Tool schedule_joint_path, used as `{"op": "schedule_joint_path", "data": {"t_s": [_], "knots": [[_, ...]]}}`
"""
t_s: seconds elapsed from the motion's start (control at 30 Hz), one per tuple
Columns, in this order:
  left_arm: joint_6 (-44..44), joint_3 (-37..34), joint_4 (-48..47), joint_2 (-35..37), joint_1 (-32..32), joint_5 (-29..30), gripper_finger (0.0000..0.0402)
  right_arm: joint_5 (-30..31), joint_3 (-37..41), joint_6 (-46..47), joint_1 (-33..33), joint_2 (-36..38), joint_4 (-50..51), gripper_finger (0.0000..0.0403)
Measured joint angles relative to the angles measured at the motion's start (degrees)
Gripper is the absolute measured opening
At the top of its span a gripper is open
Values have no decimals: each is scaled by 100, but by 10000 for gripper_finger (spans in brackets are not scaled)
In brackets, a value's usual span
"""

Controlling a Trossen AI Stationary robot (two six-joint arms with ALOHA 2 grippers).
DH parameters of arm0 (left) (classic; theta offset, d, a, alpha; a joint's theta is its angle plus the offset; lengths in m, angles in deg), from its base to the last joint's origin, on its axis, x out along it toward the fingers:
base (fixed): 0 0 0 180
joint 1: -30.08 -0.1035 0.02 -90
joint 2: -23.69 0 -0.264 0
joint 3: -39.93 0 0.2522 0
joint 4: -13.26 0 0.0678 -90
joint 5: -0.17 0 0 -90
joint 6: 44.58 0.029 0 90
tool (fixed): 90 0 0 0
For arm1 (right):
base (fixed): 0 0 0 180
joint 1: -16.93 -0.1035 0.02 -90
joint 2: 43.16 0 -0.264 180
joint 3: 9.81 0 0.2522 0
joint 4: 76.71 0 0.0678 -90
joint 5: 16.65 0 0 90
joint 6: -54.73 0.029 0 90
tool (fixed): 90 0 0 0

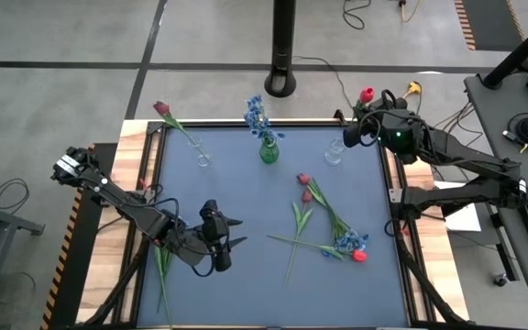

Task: Sort flowers into vase by color
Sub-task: Put the center pink flower into the right transparent vase

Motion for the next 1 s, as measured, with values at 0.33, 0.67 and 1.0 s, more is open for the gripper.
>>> {"op": "schedule_joint_path", "data": {"t_s": [0.33, 0.67, 1.0], "knots": [[0, 0, -2, 0, 0, 0, 198, -1, 3, 114, 0, 0, 49, 124], [0, 0, -2, 0, 0, 0, 198, -1, 3, 319, 0, 4, 316, 175], [-41, 0, -1, 0, 0, 0, 198, 0, -23, 413, -2, 25, 488, 223]]}}
